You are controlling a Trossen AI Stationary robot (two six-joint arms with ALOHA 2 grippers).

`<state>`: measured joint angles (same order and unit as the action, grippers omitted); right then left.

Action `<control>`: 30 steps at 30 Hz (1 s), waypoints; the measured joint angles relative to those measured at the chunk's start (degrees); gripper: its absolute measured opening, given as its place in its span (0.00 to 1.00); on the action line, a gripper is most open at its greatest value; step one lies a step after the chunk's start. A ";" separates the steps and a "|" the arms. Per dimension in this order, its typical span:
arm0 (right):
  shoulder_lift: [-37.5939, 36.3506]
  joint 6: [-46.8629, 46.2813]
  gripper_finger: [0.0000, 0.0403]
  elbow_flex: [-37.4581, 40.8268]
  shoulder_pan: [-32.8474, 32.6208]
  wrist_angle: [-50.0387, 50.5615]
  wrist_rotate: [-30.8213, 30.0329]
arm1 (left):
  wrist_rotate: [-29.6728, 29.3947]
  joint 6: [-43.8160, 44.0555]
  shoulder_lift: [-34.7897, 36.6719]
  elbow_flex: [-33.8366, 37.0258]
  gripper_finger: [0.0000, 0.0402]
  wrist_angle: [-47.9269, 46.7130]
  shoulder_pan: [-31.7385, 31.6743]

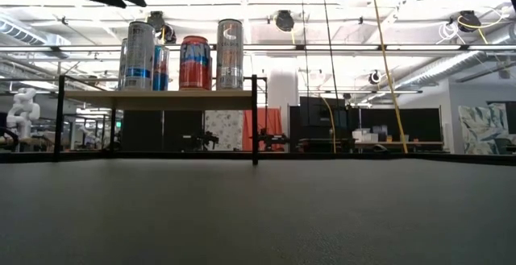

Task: Place canned beverage on shelf
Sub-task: Put the white-blue soda can aligned with the other white-blue soda can on the shelf

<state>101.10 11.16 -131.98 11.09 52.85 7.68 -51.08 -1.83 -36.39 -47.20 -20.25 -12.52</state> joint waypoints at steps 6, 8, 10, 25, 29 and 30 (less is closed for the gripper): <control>0.00 0.50 0.67 0.00 0.00 0.14 0.02 | 5.70 2.71 -1.03 0.00 0.82 0.39 -4.20; 0.00 0.52 0.67 0.00 0.00 0.35 0.02 | 5.70 3.04 -1.61 0.19 0.82 0.17 -5.69; 0.00 0.60 0.67 0.00 0.00 0.63 0.04 | 6.43 3.22 -2.07 0.68 0.82 0.22 -7.00; 0.00 0.44 0.67 0.00 0.00 3.00 0.07 | 13.76 5.60 -6.33 0.79 0.82 -0.38 -13.07; 0.00 -0.03 0.67 0.00 0.00 3.22 0.07 | 14.25 5.64 -7.03 0.79 0.82 -3.23 -13.35; 0.00 -0.12 0.67 0.00 0.00 3.22 0.07 | 14.61 5.62 -7.05 0.83 0.82 -3.85 -13.35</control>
<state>101.10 11.04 -131.98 11.09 56.07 7.75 -36.48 3.80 -43.44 -46.37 -24.10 -25.87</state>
